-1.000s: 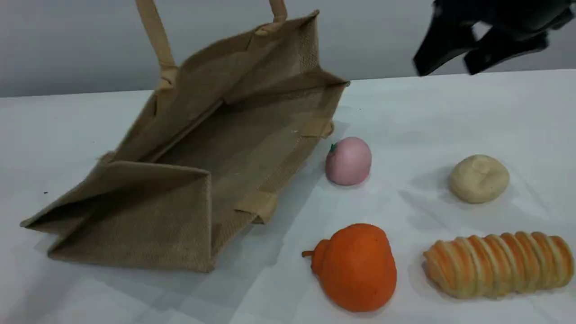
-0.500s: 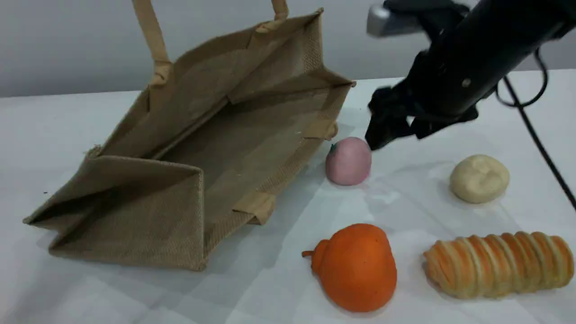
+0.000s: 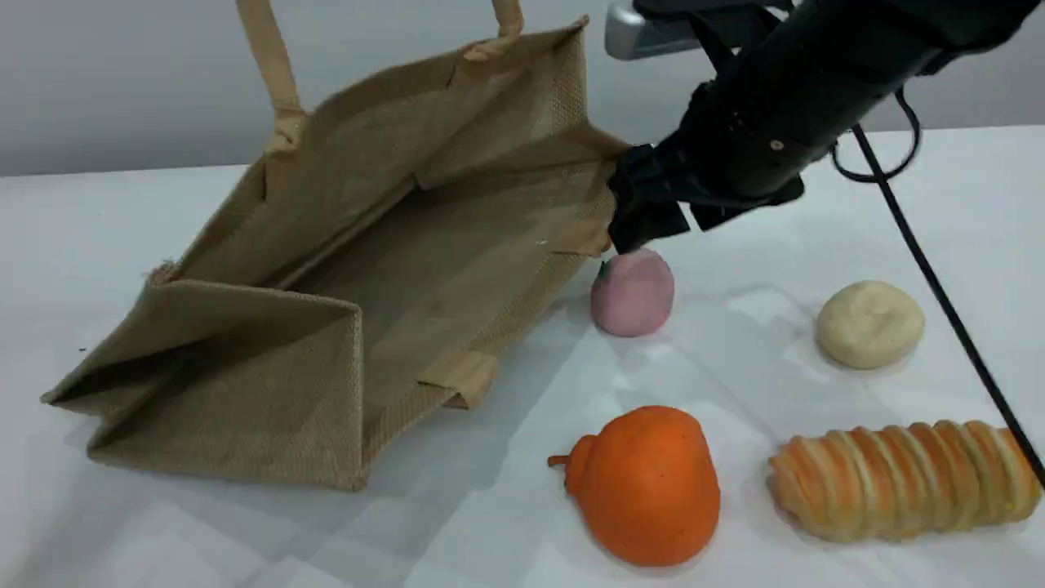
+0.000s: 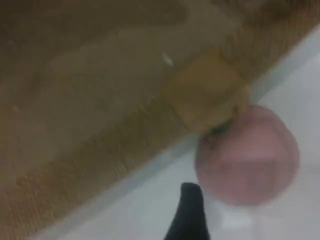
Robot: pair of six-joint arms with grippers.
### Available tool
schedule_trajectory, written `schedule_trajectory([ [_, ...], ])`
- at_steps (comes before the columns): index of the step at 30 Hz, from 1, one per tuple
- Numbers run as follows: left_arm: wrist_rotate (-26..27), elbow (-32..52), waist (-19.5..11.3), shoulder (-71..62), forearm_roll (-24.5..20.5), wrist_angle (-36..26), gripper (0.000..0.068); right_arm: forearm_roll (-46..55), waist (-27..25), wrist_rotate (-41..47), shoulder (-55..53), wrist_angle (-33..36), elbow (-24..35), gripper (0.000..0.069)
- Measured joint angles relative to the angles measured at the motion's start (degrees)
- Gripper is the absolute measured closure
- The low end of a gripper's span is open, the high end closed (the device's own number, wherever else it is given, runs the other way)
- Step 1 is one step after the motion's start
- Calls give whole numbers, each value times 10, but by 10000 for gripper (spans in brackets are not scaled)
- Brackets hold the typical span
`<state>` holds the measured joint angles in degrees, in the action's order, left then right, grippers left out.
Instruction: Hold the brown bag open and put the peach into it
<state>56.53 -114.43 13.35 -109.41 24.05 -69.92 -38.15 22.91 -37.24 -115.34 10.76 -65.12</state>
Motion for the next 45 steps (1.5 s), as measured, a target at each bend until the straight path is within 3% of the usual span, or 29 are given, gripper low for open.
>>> schedule_trajectory([
  [14,0,0,0,0,0,0,591,-4,0,0,-103,31,-91,165],
  [23,0,0,0,0,0,0,591,-4,0,-30,-132,6,-102,195],
  [27,0,0,0,0,0,-1,591,-4,0,-35,-133,-4,-102,272],
  [37,0,0,0,0,0,-1,591,-5,0,-66,-133,-23,-102,594],
  [41,0,0,0,0,0,-1,591,-1,0,-69,-128,-15,-102,665],
  [45,0,0,0,0,0,-1,591,29,-1,-67,-104,17,-101,674],
])
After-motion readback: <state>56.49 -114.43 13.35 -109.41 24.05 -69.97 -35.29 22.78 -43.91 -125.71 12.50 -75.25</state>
